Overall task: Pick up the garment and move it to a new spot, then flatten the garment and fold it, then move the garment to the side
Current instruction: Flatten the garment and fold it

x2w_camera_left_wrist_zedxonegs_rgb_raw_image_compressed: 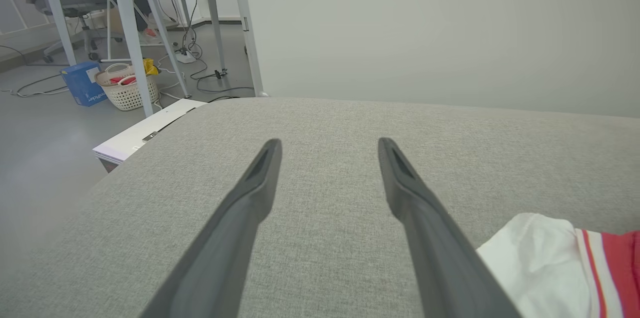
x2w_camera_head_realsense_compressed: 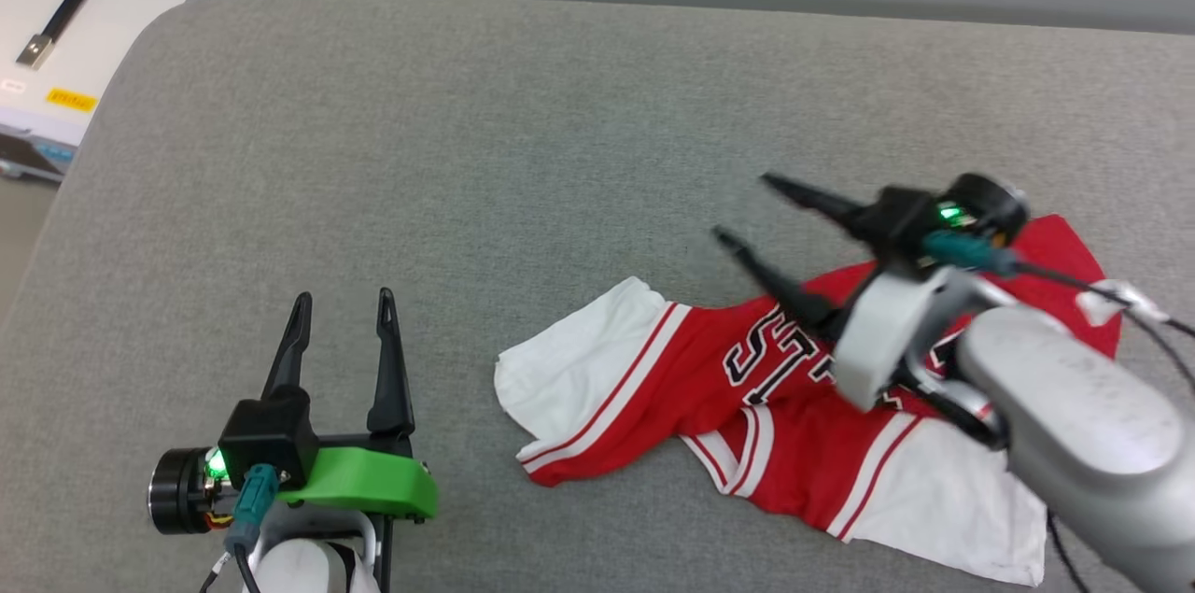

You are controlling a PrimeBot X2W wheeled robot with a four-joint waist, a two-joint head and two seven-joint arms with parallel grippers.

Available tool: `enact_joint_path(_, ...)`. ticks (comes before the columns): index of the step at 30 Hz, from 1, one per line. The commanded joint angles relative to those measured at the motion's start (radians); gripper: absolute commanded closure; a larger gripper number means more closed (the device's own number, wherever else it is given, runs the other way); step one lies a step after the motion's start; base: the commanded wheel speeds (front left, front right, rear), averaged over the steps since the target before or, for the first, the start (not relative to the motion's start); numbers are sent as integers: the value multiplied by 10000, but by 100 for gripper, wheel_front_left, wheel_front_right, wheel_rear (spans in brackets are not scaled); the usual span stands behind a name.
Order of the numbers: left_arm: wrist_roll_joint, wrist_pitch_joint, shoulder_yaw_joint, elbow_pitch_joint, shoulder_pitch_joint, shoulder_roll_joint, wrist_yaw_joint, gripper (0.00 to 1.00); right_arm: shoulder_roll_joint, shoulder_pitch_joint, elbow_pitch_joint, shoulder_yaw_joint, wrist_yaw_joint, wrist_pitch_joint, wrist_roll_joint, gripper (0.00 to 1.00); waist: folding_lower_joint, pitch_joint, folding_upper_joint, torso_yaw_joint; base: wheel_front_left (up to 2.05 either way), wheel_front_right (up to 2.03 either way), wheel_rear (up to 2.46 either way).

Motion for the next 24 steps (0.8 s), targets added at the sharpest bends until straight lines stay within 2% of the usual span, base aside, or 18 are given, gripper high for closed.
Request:
enact_joint_path(1, 141, -59, 16, -92, 146, -34, -37, 0, -174, 300, -91, -538, -7, -42, -131, 0, 0, -204, 0, -250, 0, 0, 0)
enact_joint_path(6, 336, -59, 40, -290, 209, -34, -95, 0, -793, 904, -601, -2696, -7, 377, -708, 0, 0, -261, 0, -392, 0, 0, 0)
enact_joint_path(10, 541, -59, -7, -416, 236, -17, -153, 0, -1357, 1484, -1215, -4009, -7, 1399, -1031, 0, 0, -305, 0, -448, 0, 0, 0)
enact_joint_path(13, 639, -59, -44, -477, 261, -15, -172, 0, -1862, 1843, -1660, -4422, -7, 2462, -903, 0, 0, -331, 0, -458, 0, 0, 0)
enact_joint_path(20, 662, -59, -38, -509, 265, -14, -224, 0, -3323, 2269, -2351, -4516, -7, 5859, 489, 0, 0, -254, 0, -463, 0, 0, 0)
enact_joint_path(24, 649, -59, -93, -488, 194, -16, -254, 0, -3690, 2220, -2279, -4356, -7, 7300, 938, 0, 0, -72, 0, -424, 0, 0, 0)
